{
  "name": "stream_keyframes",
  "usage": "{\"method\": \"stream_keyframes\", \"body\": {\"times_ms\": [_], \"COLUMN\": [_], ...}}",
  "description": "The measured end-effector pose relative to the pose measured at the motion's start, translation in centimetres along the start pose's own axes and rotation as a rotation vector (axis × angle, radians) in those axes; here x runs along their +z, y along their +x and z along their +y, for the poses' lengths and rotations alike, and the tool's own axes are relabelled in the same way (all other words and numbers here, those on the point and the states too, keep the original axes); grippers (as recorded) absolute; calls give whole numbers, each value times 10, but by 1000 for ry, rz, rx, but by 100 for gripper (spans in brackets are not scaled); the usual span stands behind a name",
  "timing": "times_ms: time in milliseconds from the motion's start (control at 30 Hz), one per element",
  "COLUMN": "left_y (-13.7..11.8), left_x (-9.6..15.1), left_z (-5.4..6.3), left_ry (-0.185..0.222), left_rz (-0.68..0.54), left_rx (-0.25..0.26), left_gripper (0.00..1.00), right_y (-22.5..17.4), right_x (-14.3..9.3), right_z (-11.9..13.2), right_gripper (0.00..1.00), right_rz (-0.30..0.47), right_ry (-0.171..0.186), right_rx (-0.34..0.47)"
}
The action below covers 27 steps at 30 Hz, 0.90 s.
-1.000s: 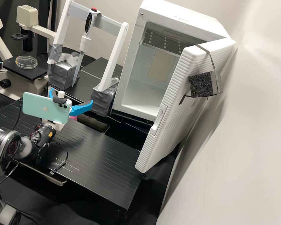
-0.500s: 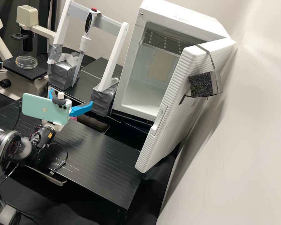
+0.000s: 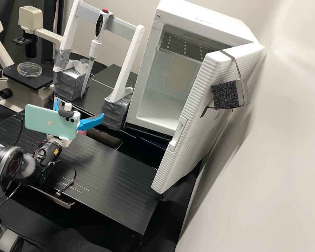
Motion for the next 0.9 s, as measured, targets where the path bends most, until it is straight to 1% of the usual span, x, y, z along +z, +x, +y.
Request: {"method": "stream_keyframes", "body": {"times_ms": [300, 600, 700, 767, 900], "left_y": [0, 0, 0, 0, 0], "left_x": [0, 0, 0, 0, 0], "left_z": [0, 0, 0, 0, 0], "left_ry": [0, 0, 0, 0, 0], "left_rz": [0, 0, 0, 0, 0], "left_rx": [0, 0, 0, 0, 0], "left_gripper": [100, 100, 100, 100, 100], "right_y": [-2, -5, -8, -11, -16], "right_x": [2, 15, 24, 31, 44], "right_z": [0, 14, 26, 35, 51], "right_gripper": [100, 100, 100, 100, 100], "right_rz": [-5, -39, -56, -73, -110], "right_ry": [-1, -15, -6, 11, 29], "right_rx": [2, 38, 66, 96, 149]}}
